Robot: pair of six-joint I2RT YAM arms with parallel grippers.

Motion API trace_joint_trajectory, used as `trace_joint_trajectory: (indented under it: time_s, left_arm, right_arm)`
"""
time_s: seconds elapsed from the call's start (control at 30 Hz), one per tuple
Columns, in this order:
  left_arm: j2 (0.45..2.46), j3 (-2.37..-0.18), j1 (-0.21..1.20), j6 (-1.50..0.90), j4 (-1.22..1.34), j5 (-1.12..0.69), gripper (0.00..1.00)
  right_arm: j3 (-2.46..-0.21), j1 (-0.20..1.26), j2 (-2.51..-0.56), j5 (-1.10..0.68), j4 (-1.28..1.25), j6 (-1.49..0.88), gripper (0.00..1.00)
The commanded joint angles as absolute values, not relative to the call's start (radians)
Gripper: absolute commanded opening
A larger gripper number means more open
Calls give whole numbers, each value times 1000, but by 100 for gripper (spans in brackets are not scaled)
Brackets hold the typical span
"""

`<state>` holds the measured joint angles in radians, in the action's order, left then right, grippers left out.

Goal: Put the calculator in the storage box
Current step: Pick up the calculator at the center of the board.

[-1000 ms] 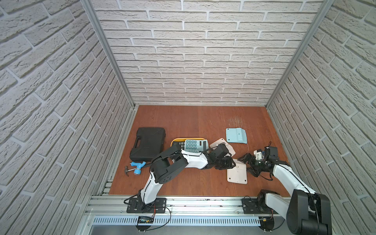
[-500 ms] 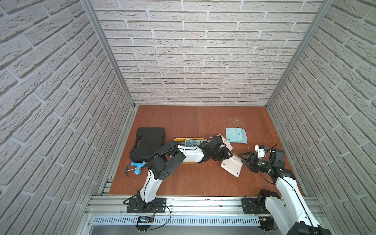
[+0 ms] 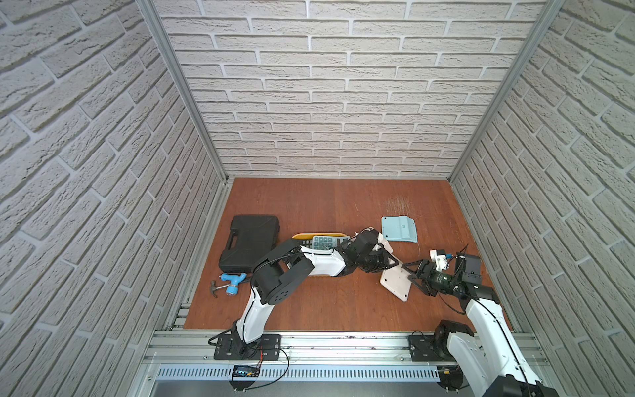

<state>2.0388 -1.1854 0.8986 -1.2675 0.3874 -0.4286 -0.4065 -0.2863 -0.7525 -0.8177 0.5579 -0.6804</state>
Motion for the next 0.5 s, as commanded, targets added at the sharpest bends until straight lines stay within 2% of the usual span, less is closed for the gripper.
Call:
trace_joint_trajectory:
  time_s: [0.0, 0.23, 0.37, 0.47]
  left_arm:
    - [1964, -1191, 892, -1241, 361, -416, 14]
    - [1868, -1293, 864, -1151, 160, -390, 13]
    - [1820, -1399, 830, -1083, -13, -384, 13]
    - [1780, -1458, 797, -1050, -107, -390, 13]
  right_arm:
    - [-481, -293, -707, -783, 627, -622, 70]
    - [-573, -263, -612, -764, 680, -520, 78]
    - [-622, -159, -541, -660, 631, -518, 83]
    - [-655, -32, -560, -561, 578, -514, 84]
